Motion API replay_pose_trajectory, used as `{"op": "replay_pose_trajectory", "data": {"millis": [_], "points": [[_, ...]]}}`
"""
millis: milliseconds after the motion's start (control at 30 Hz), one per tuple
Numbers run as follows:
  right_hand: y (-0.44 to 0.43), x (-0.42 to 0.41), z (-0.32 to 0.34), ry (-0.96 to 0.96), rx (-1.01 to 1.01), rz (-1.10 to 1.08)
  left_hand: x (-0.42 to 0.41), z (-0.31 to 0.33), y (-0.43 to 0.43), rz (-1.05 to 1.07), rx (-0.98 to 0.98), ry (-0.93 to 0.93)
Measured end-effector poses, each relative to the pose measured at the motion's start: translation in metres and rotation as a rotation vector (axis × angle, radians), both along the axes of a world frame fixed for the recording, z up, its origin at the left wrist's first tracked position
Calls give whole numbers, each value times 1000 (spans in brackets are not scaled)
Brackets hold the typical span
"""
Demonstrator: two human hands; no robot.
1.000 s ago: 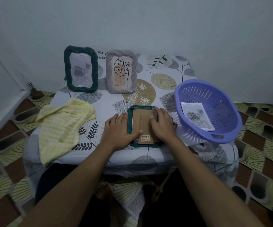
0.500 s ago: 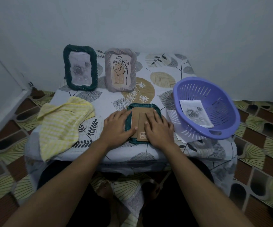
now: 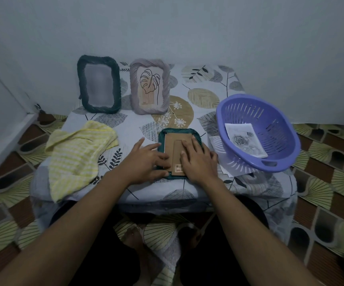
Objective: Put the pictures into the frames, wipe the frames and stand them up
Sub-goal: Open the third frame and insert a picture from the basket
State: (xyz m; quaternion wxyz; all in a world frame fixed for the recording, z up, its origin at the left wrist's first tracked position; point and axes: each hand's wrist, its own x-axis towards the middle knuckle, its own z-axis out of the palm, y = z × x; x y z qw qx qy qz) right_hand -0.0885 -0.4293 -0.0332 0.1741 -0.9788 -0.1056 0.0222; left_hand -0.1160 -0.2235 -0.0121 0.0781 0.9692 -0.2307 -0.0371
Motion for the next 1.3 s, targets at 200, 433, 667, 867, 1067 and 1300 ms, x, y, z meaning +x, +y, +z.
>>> {"op": "replay_pose_trajectory", "data": {"millis": [200, 433, 667, 867, 1067, 1300], "points": [[0, 0, 1, 10, 4, -3, 2, 6, -2, -15, -38, 44], [0, 0, 3, 23, -2, -5, -3, -1, -1, -55, -91, -32], [1, -1, 4, 29, 3, -5, -12, -23, -2, -2, -198, -349], [1, 0, 3, 25, -6, -1, -14, -26, -8, 240, -335, -248], [0, 0, 3, 27, 0, 0, -8, -27, -6, 386, -515, -31], [1, 2, -1, 26, 5, 3, 4, -30, -28, 554, -592, -56]]}}
